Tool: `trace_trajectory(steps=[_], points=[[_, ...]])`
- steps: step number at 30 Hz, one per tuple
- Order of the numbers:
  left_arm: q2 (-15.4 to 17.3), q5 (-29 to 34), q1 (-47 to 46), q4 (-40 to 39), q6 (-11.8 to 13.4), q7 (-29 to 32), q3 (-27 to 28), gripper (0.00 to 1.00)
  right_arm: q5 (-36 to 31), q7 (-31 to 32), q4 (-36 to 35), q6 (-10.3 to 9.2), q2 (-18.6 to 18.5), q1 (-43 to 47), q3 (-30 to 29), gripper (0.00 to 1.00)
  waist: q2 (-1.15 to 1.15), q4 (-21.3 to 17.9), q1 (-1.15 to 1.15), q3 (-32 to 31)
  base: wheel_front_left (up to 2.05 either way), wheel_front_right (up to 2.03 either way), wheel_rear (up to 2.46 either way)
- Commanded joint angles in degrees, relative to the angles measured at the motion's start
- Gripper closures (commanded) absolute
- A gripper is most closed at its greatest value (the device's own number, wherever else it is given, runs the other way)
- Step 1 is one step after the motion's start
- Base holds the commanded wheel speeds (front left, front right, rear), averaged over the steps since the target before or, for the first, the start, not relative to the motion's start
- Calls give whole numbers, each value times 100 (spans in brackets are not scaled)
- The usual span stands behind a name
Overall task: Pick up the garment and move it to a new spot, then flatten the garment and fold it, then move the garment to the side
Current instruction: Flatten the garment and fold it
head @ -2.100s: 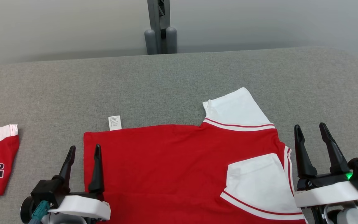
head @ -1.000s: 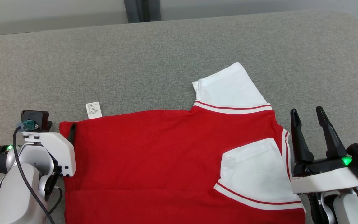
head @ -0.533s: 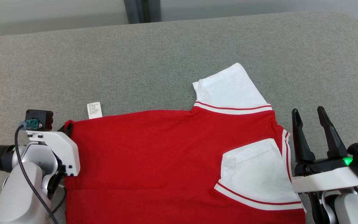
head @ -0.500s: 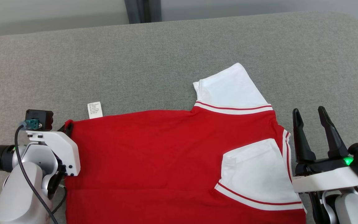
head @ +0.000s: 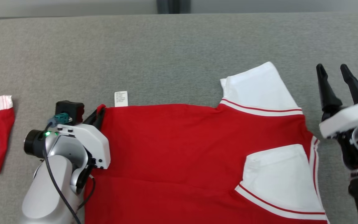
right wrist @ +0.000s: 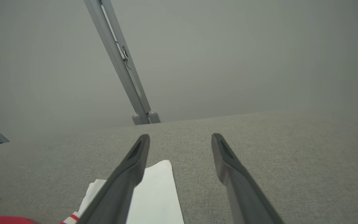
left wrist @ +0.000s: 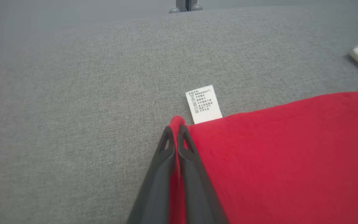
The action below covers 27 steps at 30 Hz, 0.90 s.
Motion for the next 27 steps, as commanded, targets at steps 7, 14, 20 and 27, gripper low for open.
trace_trajectory(steps=[7,14,20,27], points=[[-217,106,-191,-157,33,-111,-260,100,763,1383,1096,0,-565,-1167,272,0,0,537,0,362,0,0,0],[-420,21,-429,18,11,-286,-436,100,961,1985,2147,0,-962,-2015,805,0,0,831,0,562,0,0,0],[-482,-11,-574,241,-5,-405,-535,100,784,2033,2606,0,-1213,-2397,1474,0,0,903,0,639,0,0,0],[-516,-41,-677,408,-14,-471,-617,100,903,1996,2980,0,-1247,-2657,1822,0,0,926,0,700,0,0,0]])
